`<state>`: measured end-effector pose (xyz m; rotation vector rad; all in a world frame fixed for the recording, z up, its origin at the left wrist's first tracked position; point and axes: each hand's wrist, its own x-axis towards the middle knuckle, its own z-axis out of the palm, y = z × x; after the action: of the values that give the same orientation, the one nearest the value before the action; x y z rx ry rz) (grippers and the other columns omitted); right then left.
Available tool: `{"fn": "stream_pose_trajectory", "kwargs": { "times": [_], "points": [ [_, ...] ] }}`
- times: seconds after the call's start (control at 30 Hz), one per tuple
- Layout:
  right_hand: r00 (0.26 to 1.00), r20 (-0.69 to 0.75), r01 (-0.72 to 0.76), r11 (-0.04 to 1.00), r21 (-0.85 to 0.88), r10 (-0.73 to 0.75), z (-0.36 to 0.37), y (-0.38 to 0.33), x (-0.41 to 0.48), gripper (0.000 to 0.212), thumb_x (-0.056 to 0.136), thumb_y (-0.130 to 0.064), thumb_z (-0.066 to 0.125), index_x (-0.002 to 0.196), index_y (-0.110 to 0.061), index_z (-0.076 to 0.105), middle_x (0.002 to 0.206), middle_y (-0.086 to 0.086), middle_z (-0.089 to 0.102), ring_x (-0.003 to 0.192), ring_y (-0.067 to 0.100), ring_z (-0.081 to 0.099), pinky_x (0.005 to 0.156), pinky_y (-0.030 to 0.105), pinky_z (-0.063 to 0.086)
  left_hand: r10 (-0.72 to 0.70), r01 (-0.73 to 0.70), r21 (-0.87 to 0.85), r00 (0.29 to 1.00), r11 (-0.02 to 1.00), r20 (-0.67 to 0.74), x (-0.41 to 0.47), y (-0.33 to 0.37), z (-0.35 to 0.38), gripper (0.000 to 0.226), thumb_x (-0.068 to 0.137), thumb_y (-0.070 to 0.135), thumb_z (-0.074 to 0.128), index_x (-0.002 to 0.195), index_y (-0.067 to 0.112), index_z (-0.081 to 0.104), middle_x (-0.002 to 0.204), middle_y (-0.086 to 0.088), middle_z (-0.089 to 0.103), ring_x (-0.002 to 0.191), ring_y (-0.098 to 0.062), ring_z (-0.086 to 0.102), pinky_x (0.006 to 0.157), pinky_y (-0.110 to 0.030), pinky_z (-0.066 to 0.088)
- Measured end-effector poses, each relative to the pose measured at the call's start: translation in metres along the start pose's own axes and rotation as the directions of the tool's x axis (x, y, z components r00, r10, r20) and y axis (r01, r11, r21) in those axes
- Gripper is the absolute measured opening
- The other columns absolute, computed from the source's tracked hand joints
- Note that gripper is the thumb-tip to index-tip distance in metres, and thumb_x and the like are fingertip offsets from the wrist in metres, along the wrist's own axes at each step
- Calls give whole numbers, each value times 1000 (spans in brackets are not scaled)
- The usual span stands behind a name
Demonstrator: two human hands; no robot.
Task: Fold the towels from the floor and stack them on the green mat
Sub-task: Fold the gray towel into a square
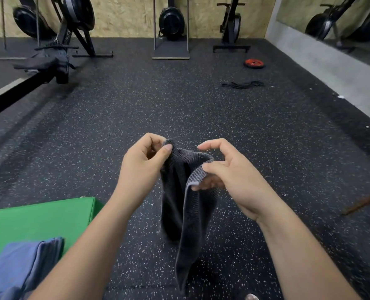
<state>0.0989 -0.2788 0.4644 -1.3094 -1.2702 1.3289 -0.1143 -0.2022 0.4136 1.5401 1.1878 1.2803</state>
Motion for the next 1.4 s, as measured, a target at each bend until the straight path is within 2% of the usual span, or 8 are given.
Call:
{"fn": "stream_pose_trajectory", "kwargs": {
  "times": [0.2,0.3,0.4,0.57,0.67,0.97,1.23,1.4],
  "points": [
    [1000,-20,7,986,166,-4,-1,0,0,22,104,7,46,118,6,63,101,21,81,96,36,80,92,42,62,88,-79,-55,978,995,191,-13,14,14,10,98,14,77,99,23,73,87,2,73,81,-18,63,77,-49,53],
    [999,-20,45,981,191,-41,-1,-2,0,25,97,14,56,120,6,62,104,19,81,100,36,80,99,45,61,86,-63,-115,973,991,213,-16,21,16,11,97,10,78,102,20,75,96,-8,78,87,-20,69,83,-48,55],
    [994,-79,84,981,177,-71,1,-1,0,20,96,8,71,115,6,64,98,18,82,92,32,81,87,36,64,69,-38,-146,974,989,215,-18,25,16,12,97,8,79,101,19,76,98,-12,80,88,-23,71,84,-51,58],
    [976,-186,129,989,74,-113,3,2,3,17,97,-5,76,107,6,67,84,18,80,74,29,80,72,30,64,43,4,-197,971,980,236,-24,32,19,12,91,25,78,101,18,78,99,-13,81,91,-25,73,90,-56,60],
    [964,-220,144,989,-31,-148,2,4,4,18,96,-12,80,101,3,69,76,14,79,69,30,78,74,38,67,35,7,-179,972,984,234,-26,32,20,11,92,27,77,102,22,79,98,-11,82,91,-25,74,93,-58,62],
    [949,-242,167,972,-164,-204,3,6,4,14,97,-15,80,95,-7,69,72,6,78,67,24,78,74,37,66,26,7,-155,977,988,211,-29,37,21,9,103,12,70,106,10,78,95,-8,82,89,-17,74,85,-36,62],
    [951,-228,173,969,-174,-210,4,6,5,18,100,-25,77,95,-11,68,73,7,78,66,22,77,71,33,63,58,-23,-148,970,989,236,-25,32,18,15,92,15,84,103,25,79,99,-8,81,93,-21,73,90,-48,58],
    [993,-110,-12,851,-524,-54,-12,6,3,34,98,-56,70,87,-24,66,73,-5,77,66,12,74,71,35,59,87,-53,-151,971,987,224,-20,31,9,12,98,9,75,106,18,77,100,-6,80,94,-21,71,90,-46,56]
  ]
}}
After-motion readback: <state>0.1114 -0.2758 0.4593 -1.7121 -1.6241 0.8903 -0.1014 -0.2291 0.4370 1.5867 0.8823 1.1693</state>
